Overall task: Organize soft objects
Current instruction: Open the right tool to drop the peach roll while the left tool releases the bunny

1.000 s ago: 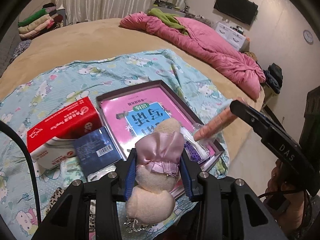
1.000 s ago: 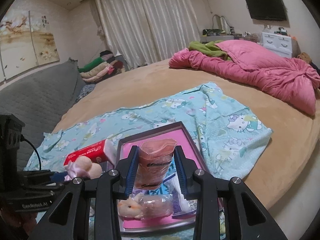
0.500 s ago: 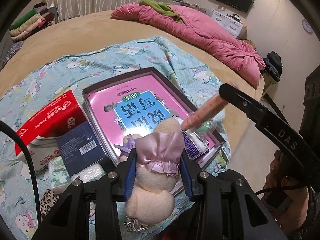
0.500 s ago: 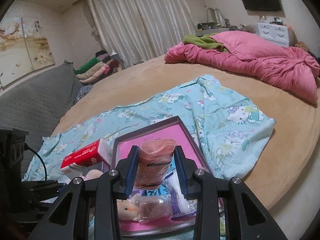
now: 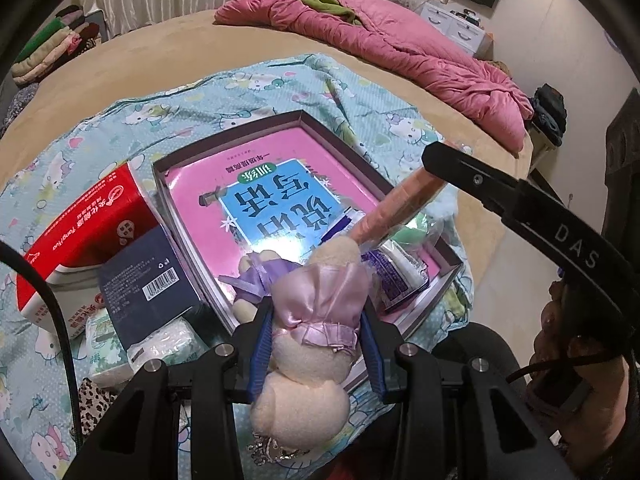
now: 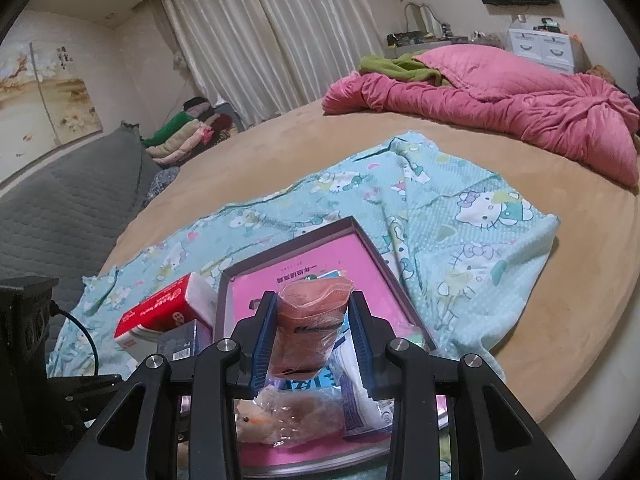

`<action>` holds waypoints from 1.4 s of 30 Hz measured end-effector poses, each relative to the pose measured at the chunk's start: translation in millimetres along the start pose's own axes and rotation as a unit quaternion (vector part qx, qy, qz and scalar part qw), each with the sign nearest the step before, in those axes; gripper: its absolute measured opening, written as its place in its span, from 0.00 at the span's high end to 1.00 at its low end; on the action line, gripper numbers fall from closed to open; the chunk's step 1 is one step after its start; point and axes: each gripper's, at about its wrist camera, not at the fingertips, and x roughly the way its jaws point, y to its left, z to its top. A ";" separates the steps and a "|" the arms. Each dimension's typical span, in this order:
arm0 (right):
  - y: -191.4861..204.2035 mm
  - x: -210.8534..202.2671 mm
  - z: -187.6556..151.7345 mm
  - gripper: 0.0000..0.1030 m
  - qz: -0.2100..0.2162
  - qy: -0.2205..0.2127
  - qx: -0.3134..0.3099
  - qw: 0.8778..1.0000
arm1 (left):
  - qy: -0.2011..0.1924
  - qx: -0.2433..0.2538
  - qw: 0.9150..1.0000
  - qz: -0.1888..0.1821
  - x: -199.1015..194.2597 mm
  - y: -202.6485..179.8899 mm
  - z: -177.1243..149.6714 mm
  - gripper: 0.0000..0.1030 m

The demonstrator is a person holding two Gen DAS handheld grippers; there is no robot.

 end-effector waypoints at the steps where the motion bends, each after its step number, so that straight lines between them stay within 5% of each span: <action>1: -0.4 1.3 -0.4 0.65 0.001 0.000 0.003 1.000 | 0.002 -0.001 1.000 0.000 1.8 0.6 -0.5 0.61; 42: -22.3 49.3 -32.3 0.63 -0.004 0.055 -0.004 0.998 | 0.041 -0.001 0.999 0.005 34.8 5.6 -3.7 0.60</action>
